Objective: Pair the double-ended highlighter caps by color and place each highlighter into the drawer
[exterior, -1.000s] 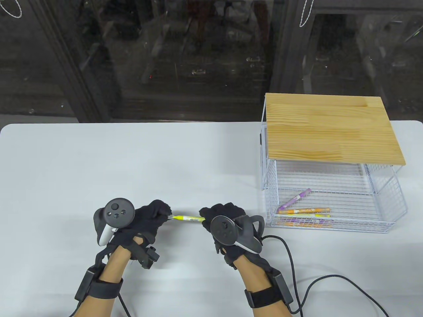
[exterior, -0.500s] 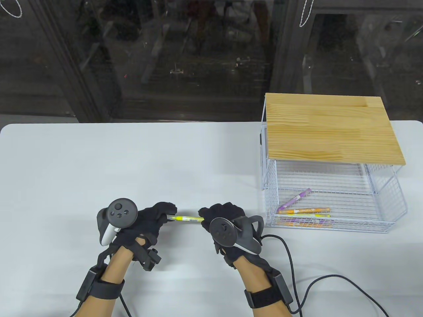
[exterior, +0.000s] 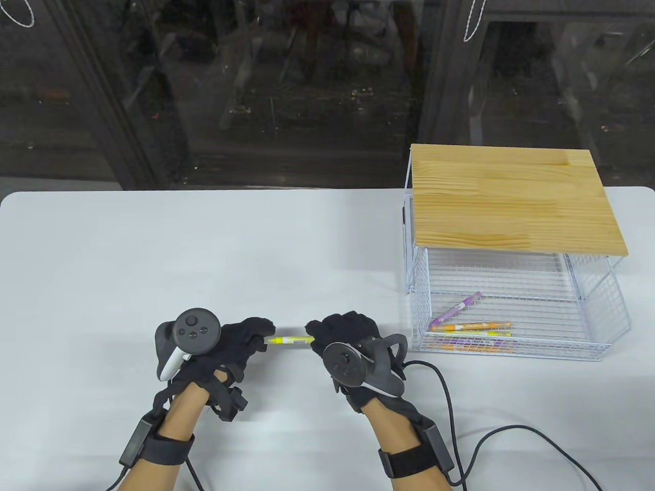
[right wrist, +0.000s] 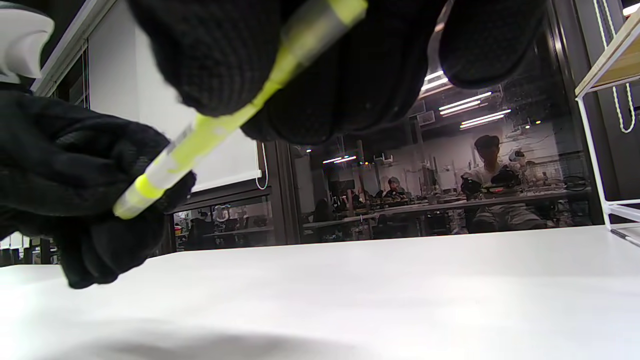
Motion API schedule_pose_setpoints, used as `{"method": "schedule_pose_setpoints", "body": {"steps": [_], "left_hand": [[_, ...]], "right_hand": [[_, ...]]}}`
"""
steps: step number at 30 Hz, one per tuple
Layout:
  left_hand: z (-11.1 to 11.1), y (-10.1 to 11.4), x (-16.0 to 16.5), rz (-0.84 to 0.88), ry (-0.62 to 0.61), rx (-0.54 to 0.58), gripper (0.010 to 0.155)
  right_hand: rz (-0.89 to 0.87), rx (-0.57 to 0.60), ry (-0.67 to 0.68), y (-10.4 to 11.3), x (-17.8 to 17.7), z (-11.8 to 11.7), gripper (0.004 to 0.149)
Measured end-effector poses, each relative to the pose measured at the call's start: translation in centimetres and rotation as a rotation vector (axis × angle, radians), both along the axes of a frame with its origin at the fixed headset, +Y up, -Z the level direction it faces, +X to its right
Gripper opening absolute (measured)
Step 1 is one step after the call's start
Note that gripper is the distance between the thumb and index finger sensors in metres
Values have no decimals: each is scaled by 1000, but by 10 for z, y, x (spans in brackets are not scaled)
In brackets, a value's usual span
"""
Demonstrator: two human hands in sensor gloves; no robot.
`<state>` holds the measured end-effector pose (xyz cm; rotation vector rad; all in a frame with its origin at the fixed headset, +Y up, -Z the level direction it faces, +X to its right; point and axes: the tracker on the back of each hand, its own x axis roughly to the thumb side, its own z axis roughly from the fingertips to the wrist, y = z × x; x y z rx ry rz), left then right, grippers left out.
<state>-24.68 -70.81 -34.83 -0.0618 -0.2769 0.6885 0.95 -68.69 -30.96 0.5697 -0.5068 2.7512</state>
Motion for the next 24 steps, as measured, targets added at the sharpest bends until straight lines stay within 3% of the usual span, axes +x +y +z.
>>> {"method": "schedule_pose_setpoints", "body": {"steps": [19, 24], "left_hand": [[10, 7, 15, -172, 22, 136, 45], [10, 11, 11, -148, 32, 99, 47]], "right_hand": [[98, 48, 17, -5, -15, 4, 45], [74, 22, 25, -4, -12, 2, 45]]}}
